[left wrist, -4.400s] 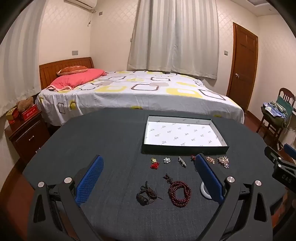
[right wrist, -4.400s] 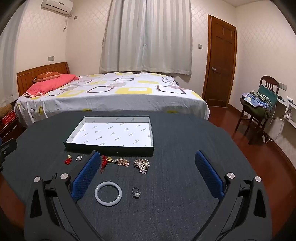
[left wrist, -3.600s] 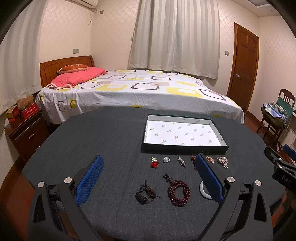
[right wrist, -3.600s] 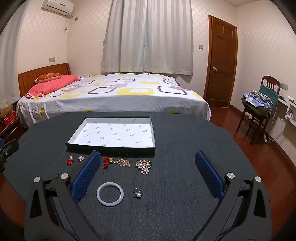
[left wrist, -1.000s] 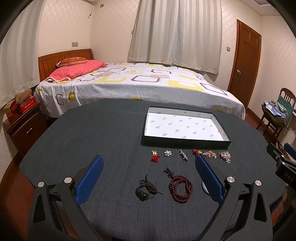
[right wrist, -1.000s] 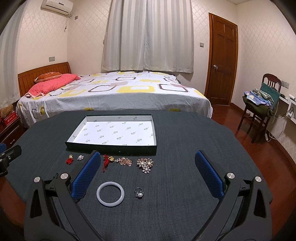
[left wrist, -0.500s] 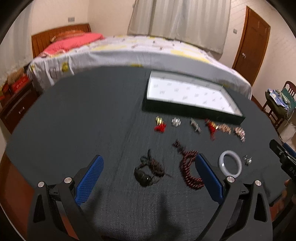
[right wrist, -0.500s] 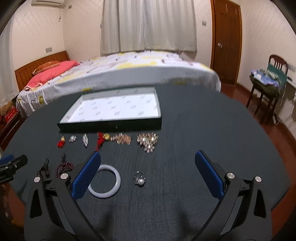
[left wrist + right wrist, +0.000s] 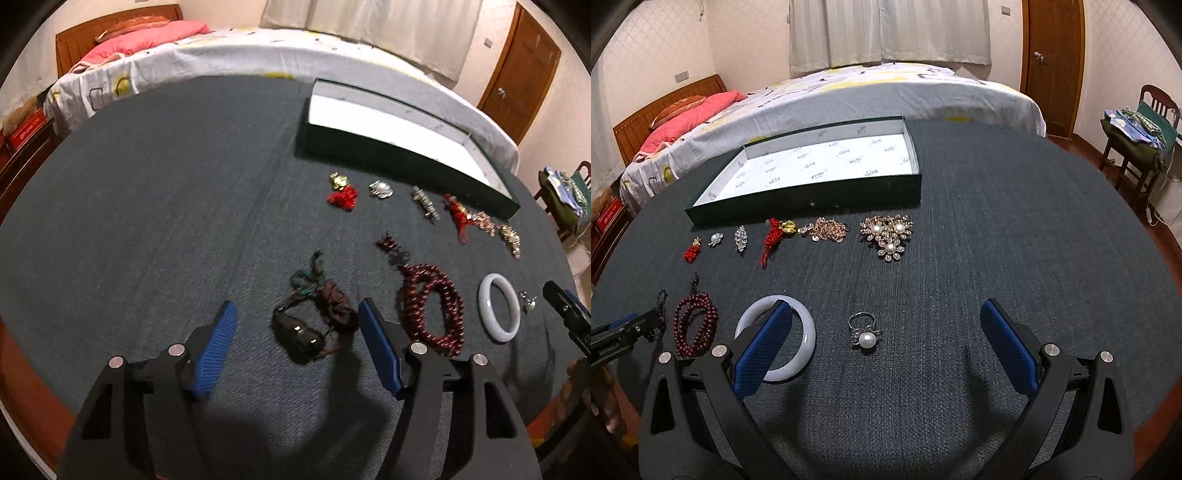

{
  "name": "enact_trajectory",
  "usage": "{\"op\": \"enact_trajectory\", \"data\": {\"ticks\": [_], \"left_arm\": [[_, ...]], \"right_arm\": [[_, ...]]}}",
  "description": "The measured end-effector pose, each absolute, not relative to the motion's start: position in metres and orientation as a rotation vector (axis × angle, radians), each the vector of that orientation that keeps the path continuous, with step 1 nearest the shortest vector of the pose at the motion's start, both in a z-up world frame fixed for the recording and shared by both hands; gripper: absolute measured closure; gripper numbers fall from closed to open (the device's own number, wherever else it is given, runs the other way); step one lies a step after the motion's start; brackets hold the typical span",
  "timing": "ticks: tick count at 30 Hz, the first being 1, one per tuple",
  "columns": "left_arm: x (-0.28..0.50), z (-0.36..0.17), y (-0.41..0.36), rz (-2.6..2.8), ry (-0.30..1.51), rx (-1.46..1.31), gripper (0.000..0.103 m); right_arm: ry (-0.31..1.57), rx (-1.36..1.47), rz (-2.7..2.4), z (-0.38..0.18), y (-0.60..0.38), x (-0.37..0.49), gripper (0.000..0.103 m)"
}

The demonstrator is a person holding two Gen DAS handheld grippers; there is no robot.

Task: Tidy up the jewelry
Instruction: 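Close the left tool on the black cord necklace while the right tool grasps the pearl ring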

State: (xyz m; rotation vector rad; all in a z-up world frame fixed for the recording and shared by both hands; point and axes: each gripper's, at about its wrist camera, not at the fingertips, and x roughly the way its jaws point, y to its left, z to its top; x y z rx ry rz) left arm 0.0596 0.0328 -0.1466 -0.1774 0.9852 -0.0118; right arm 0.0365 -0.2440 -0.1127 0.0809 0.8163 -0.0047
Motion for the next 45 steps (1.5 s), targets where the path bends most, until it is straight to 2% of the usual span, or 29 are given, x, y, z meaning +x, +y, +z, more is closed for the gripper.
{"op": "enact_trajectory", "data": {"ticks": [8,16,21,26,32,45], "left_arm": [[0.056,-0.144,0.033,-0.009,1.012,-0.189,0.039],[0.057,-0.142,0.03,-0.003,0.988,-0.129,0.057],[0.067,-0.143,0.031,-0.043,0.943,-0.131,0.074],[0.072,-0.144,0.028,-0.04,0.926,-0.085,0.076],[0.084,-0.145,0.023,-0.077,0.917,-0.07,0.097],[0.092,-0.138,0.018,-0.076,0.879,-0.058,0.098]], "right_arm": [[0.824,0.091,-0.003,-0.112,-0.245,0.039,0.004],[0.82,0.098,-0.003,-0.112,-0.245,0.042,0.004],[0.819,0.107,-0.001,-0.113,-0.246,0.043,0.004],[0.822,0.116,0.002,-0.113,-0.247,0.043,0.004],[0.823,0.122,0.001,-0.114,-0.249,0.044,0.004],[0.828,0.14,-0.014,-0.117,-0.258,0.046,0.004]]}}
